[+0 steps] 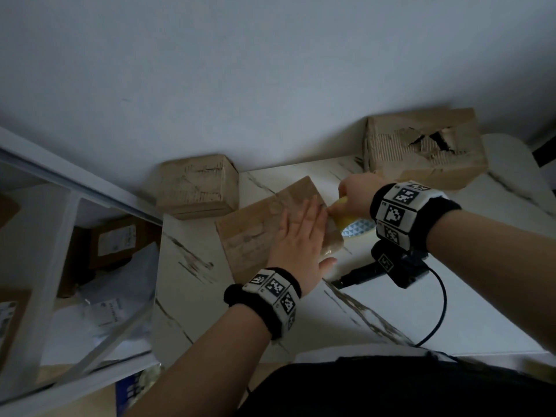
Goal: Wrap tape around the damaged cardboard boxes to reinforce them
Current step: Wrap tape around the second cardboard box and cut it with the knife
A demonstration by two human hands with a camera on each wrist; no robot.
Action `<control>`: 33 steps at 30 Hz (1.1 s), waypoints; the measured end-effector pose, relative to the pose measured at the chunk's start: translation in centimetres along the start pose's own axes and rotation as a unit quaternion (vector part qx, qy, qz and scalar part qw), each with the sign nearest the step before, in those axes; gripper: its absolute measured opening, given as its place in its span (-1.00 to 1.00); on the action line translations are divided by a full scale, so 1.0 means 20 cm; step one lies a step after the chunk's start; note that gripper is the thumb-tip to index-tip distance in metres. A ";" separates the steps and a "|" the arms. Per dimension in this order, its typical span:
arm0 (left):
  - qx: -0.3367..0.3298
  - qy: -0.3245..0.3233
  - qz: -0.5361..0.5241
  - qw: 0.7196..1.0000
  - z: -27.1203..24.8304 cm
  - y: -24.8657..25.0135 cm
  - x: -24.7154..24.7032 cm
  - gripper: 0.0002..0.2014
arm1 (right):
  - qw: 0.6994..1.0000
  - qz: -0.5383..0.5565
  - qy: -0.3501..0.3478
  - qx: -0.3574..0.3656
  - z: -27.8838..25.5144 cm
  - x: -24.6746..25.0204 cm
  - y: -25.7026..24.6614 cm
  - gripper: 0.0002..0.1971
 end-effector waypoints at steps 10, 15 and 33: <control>-0.025 0.000 -0.024 0.999 0.03 0.03 -0.01 -0.22 | 0.998 0.055 -0.002 -0.006 0.02 -0.02 0.04 -0.53; 0.008 0.020 -0.064 0.998 0.04 -0.01 0.10 -0.09 | 0.997 0.075 0.014 0.002 0.00 -0.02 0.04 -0.56; 0.064 -0.013 -0.154 0.986 0.03 -0.18 0.34 0.03 | 0.967 0.203 0.123 0.090 -0.19 0.28 -0.02 -0.73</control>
Point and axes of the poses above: each hand's wrist, its own z-axis towards the middle knuckle, its own x-axis out of the back of the hand, y = z × x, the point moved 8 cm from there along z, towards the middle knuckle, and after that the axes turned 6 degrees about -y, right-handed, at the moved point
